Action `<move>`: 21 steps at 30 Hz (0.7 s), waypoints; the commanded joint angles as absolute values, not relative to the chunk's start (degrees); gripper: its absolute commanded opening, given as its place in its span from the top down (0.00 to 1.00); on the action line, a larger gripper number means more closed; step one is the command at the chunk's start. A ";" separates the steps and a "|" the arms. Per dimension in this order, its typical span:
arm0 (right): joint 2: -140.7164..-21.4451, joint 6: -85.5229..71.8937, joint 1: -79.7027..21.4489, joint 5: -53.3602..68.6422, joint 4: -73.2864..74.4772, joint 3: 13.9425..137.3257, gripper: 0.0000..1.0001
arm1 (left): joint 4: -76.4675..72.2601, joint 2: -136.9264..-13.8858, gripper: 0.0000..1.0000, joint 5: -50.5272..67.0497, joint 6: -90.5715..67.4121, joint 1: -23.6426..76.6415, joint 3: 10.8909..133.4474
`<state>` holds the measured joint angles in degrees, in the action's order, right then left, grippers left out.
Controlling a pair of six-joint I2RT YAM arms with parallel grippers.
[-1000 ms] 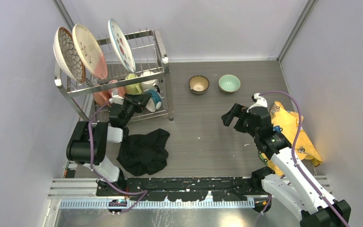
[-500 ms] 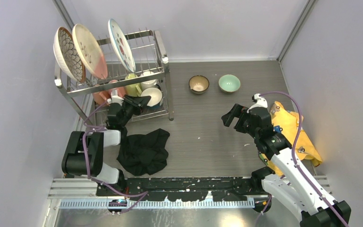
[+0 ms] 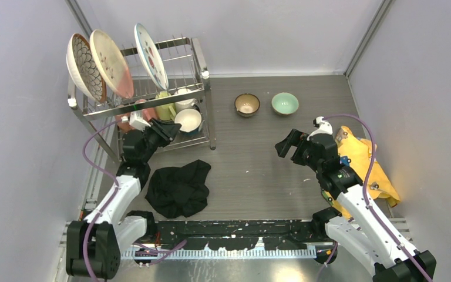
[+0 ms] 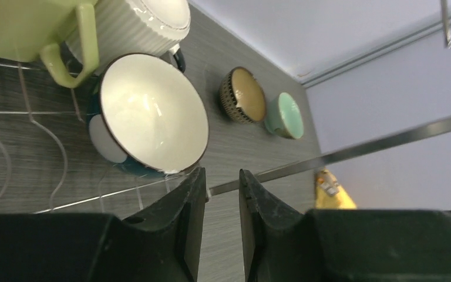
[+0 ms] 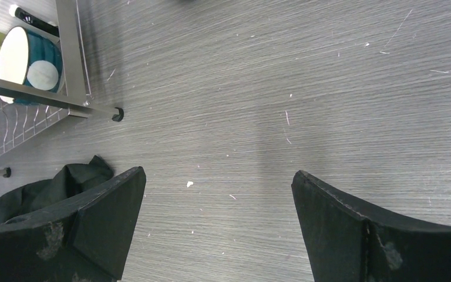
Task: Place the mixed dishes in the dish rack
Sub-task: Place the bowl in the dish rack, then pick up the bowl from the dish rack.
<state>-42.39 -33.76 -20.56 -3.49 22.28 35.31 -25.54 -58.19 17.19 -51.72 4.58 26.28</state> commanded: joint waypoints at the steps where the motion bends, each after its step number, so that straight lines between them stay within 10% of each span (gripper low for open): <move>1: -42.60 -33.92 -20.48 -2.50 18.96 35.50 0.00 | -15.59 -53.77 0.71 13.06 -38.36 6.15 26.56; 21: -41.27 -34.26 -20.48 -0.88 18.40 35.44 0.00 | -15.81 -59.66 0.62 -5.94 3.93 28.07 27.90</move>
